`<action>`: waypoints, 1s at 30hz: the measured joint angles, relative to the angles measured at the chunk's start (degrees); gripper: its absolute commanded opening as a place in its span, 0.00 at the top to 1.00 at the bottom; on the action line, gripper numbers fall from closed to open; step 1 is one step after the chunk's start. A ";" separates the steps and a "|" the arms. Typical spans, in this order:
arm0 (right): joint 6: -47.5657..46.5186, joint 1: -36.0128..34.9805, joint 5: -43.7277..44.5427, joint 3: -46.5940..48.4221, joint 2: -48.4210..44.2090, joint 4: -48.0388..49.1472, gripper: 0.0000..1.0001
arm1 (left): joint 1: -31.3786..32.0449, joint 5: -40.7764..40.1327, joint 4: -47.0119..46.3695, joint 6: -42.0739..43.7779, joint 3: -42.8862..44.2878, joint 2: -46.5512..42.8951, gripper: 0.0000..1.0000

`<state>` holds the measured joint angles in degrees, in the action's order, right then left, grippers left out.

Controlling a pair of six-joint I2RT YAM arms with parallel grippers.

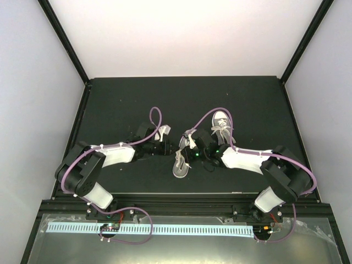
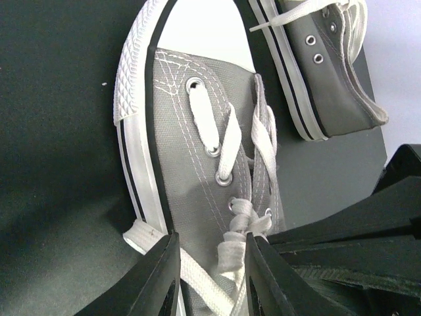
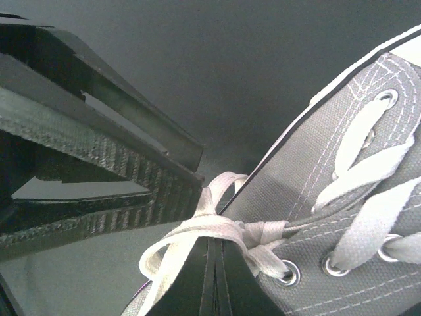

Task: Tie the shoes
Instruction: Cross the shoelace with the shoelace, then tie the shoelace on the shoe.

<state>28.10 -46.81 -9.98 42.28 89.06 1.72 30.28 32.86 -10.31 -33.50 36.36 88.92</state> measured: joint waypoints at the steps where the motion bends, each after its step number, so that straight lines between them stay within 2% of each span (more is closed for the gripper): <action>1: 0.00 0.00 0.00 0.00 0.00 0.00 0.98 | -0.11 0.04 -0.31 -0.22 0.04 0.26 0.72; 19: -0.02 0.00 0.00 0.00 0.00 -0.02 0.98 | -0.28 4.26 -6.54 -4.35 0.17 4.17 0.72; 24: -0.04 0.00 0.02 0.00 -0.04 -0.02 0.98 | -0.28 5.42 -7.72 -5.18 0.15 4.61 0.76; 30: -0.02 0.00 0.02 -0.02 -0.11 -0.04 0.98 | -0.33 6.01 -8.26 -5.62 -0.13 4.94 0.76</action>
<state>28.08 -46.81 -9.96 42.26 88.95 1.67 29.95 38.87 -18.57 -39.11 36.23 93.86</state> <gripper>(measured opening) 0.024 0.242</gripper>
